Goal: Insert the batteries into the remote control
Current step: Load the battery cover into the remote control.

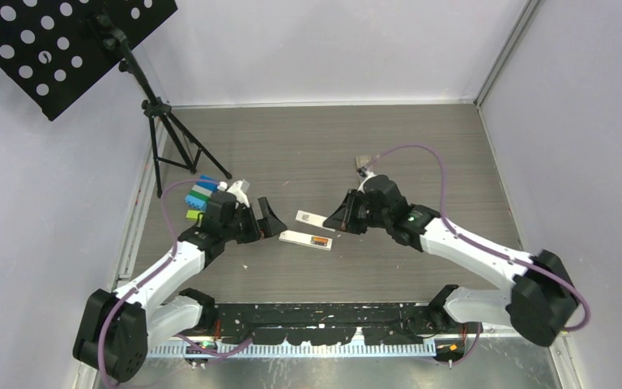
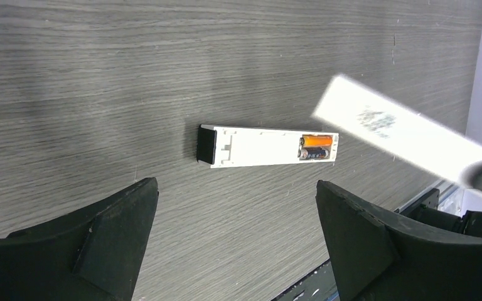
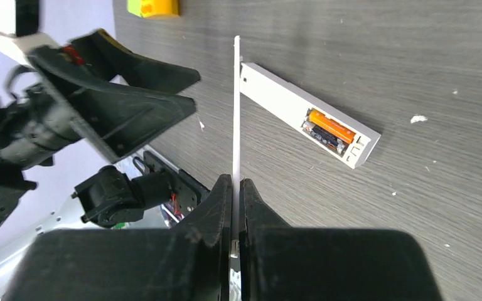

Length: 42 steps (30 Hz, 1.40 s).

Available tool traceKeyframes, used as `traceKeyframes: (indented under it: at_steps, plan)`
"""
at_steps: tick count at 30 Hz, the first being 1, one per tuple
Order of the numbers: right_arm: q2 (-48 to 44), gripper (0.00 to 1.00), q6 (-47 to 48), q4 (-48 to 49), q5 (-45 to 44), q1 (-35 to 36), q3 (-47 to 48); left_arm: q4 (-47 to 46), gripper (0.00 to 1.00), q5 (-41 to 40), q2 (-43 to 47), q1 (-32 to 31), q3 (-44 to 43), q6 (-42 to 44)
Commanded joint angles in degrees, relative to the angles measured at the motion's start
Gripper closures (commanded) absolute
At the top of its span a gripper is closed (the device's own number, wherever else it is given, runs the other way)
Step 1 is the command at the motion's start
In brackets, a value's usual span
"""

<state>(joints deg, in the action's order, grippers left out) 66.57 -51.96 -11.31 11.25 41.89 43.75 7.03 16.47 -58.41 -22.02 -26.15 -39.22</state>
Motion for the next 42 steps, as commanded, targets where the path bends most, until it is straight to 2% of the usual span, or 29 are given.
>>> traceKeyframes:
  at_steps: [1, 10, 16, 20, 29, 34, 42]
  plan:
    - [6.20, 1.00, -5.13, 12.46, 6.81, -0.04, -2.19, -2.86, 0.00, 0.33, 1.59, 1.00, -0.36, -0.15]
    - [13.43, 1.00, -6.07, 21.25, 10.76, -0.10, -3.63, -6.09, 0.01, 1.75, 0.83, 1.37, 1.22, -1.08]
    - [16.00, 1.00, -7.40, 24.79, 13.00, -0.07, -4.41, -7.84, 0.15, 2.84, -1.13, 1.37, 1.30, -1.89]
    - [16.87, 1.00, -6.79, 22.58, 12.61, -0.09, -3.97, -10.18, 0.24, 3.57, -2.88, 1.37, 1.81, -1.93]
    - [18.17, 1.00, -5.40, 13.22, 12.55, -1.02, -2.85, -13.64, 0.37, 2.53, -4.65, 1.37, 3.54, -0.98]
    - [18.31, 1.00, -4.92, 9.69, 13.07, -1.30, -2.92, -15.69, 0.38, 1.99, -4.73, 1.37, 4.97, -0.77]
    - [21.96, 1.00, -5.89, 9.82, 14.99, -2.39, -2.65, -15.69, 0.39, 2.38, -4.82, 1.37, 5.37, 0.32]
